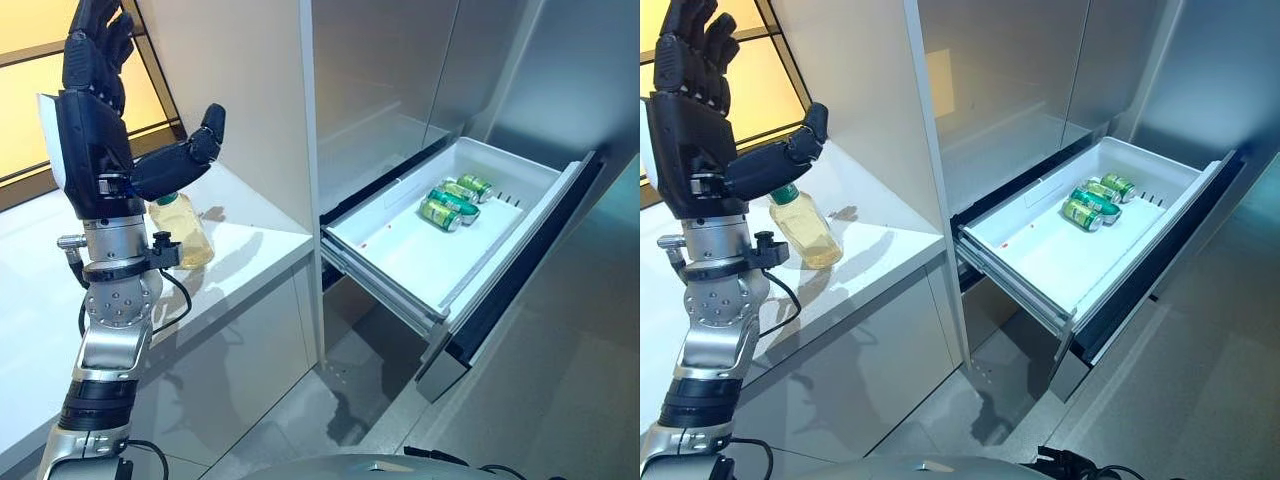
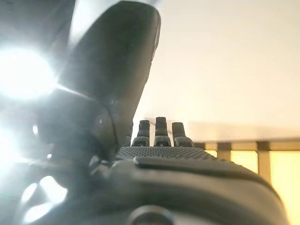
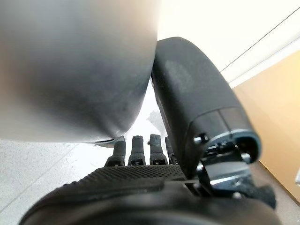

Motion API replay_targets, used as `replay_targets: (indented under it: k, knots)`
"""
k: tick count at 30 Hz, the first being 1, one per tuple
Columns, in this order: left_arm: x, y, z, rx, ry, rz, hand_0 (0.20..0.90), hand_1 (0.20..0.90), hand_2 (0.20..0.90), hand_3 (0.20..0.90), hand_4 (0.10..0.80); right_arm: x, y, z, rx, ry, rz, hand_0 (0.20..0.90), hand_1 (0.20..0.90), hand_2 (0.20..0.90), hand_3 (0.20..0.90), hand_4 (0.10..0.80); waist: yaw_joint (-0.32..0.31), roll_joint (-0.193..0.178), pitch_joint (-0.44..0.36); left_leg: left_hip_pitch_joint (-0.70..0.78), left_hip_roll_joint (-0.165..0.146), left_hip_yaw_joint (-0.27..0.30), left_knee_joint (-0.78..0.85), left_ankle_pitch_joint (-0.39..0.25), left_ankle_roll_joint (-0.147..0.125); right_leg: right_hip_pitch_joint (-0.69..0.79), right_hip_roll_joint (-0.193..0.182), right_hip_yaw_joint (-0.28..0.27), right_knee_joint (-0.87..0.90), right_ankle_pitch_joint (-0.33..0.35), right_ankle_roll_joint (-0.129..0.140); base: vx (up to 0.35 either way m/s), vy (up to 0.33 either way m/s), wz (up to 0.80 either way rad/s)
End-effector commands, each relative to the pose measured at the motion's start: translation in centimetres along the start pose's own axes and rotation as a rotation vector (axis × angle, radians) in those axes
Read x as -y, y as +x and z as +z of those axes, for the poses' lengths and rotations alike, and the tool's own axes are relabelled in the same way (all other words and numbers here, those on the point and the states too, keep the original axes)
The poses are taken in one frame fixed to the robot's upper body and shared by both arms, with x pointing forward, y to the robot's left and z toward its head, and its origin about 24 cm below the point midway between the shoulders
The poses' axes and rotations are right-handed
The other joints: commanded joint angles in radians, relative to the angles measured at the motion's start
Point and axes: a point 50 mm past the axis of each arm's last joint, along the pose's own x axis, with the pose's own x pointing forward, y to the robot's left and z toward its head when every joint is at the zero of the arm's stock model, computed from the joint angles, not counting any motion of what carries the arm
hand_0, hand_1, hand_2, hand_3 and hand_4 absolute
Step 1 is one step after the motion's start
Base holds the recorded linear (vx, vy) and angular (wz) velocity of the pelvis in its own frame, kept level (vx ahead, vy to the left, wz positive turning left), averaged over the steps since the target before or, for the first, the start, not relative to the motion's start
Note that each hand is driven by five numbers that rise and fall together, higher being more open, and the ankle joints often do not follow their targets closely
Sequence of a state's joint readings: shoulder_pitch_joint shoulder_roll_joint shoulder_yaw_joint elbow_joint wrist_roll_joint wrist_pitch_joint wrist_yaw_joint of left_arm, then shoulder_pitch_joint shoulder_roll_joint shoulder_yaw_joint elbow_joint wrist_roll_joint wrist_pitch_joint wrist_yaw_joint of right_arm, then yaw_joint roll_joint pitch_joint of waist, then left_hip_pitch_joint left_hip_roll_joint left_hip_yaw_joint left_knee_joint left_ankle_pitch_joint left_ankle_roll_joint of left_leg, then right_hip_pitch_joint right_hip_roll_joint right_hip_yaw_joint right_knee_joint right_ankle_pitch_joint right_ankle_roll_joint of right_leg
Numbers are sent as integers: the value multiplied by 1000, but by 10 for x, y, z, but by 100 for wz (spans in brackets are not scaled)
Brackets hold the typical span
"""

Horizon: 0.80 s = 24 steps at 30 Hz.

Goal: Put drinks into fridge and close the fridge

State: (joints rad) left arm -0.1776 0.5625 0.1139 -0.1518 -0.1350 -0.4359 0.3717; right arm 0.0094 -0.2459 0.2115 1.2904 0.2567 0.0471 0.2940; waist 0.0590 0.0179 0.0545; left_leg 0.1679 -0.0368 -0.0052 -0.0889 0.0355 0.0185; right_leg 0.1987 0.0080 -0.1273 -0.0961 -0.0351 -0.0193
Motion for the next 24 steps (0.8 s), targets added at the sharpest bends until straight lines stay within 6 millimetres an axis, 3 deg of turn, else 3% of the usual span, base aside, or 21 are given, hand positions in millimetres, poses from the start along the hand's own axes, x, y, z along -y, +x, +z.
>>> replay_targets:
  k: [1,12,24]
  knots:
    - [-9,28,4,55,7,103,900,900,900,900,800,-21,5,-9,-47,-12,63,900,900,900,900,800,0,13,4,-33,6,7,2,-74,-20,-37,-7,-56,16,-24,50,6,-1,5]
    - [-16,12,-33,-174,31,176,900,900,900,900,800,-12,3,-7,-63,-23,50,900,900,900,900,800,-6,19,11,-20,10,16,2,-72,-25,-25,-8,-52,16,-27,54,18,22,1]
    - [-9,-5,-55,-321,-14,192,900,900,900,900,800,-6,1,-6,-64,-22,38,900,900,900,900,800,-18,13,13,-9,11,29,2,-78,-23,-19,-7,-41,15,-27,59,15,19,0]
